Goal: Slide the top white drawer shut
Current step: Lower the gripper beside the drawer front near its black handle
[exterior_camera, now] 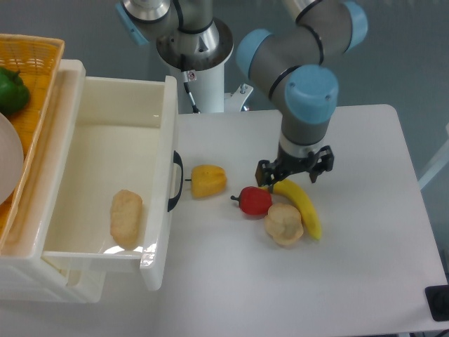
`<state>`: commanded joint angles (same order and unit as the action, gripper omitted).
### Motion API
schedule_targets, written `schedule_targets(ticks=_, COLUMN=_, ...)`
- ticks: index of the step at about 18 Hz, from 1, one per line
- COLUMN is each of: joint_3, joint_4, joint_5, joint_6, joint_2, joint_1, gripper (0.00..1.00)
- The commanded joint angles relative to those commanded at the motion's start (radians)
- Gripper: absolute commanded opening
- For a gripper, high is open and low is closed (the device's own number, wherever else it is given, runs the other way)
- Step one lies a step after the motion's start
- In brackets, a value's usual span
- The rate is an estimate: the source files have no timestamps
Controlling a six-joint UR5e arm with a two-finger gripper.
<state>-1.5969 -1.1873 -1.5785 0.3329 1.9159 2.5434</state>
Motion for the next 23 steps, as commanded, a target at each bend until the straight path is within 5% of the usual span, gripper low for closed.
schedule_targets(ticks=5, joint_3=-0.002, joint_4=0.0, joint_5=0.11, joint_6=0.0, joint_2=0.015, joint_1=-0.012, gripper=1.0)
schedule_targets(ticks=23, joint_3=-0.026, joint_4=-0.002, joint_5=0.129, joint_6=-0.025, joint_2=0.037, joint_1=-0.095, gripper=1.0)
